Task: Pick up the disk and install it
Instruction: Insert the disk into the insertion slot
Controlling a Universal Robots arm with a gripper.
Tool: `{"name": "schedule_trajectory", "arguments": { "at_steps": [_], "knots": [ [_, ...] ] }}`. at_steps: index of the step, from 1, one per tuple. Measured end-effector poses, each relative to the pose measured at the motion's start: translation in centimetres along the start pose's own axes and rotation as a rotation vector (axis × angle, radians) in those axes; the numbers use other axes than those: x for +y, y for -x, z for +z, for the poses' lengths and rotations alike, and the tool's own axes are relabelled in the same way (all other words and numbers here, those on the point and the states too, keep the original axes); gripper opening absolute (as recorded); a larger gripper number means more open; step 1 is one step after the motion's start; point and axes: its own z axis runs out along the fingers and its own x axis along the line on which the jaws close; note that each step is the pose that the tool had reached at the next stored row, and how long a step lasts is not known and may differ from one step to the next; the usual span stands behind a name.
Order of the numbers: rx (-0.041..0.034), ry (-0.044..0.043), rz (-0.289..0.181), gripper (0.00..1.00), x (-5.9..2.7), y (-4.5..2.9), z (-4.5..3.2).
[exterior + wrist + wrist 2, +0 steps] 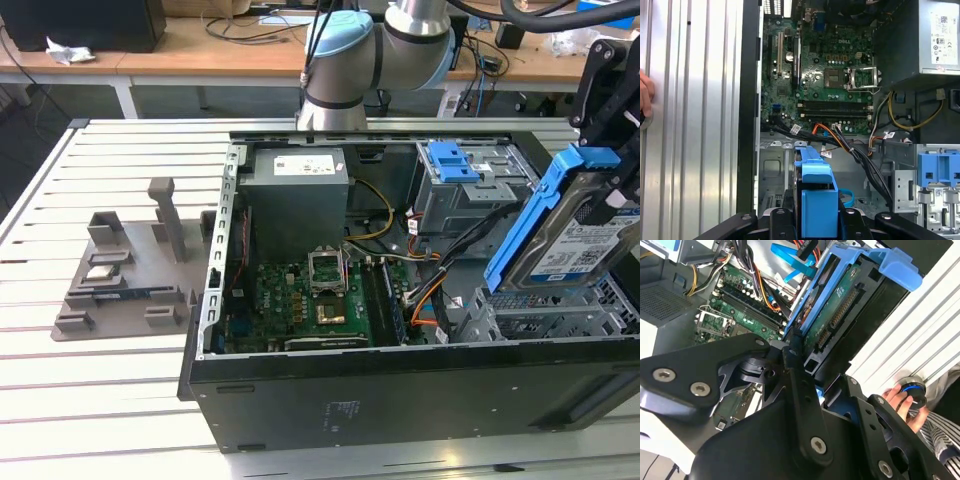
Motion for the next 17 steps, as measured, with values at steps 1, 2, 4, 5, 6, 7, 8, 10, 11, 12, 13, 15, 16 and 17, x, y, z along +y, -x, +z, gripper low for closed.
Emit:
{"name": "schedule_trajectory", "arguments": {
  "at_steps": [1,2,4,5,6,7,8,10,11,12,13,15,16,17],
  "knots": [
    [0.0024,-0.0001,0.004,0.37,0.00,-0.01,0.01],
    [0.0058,-0.0010,0.021,0.37,-0.01,-0.03,0.02],
    [0.0104,-0.0017,0.031,0.37,-0.07,-0.09,0.07],
    [0.0119,-0.0017,0.032,0.37,-0.16,-0.11,0.20],
    [0.0123,-0.0017,0.032,0.37,-0.24,-0.13,0.43],
    [0.0127,-0.0016,0.032,0.37,-0.27,-0.14,0.63],
    [0.0127,-0.0017,0.032,0.37,-0.32,-0.15,0.76],
    [0.0126,-0.0016,0.032,0.37,-0.50,-0.17,0.98],
    [0.0126,-0.0016,0.032,0.37,-0.55,-0.18,1.17],
    [0.0127,-0.0016,0.032,0.37,-0.55,-0.18,1.23],
    [0.0127,-0.0016,0.032,0.37,-0.54,-0.18,1.30],
    [0.0126,-0.0016,0.032,0.37,-0.55,-0.20,1.48],
    [0.0127,-0.0016,0.032,0.37,-0.54,-0.20,1.59],
    [0.0127,-0.0016,0.032,0.37,-0.54,-0.21,1.70]
  ]
}}
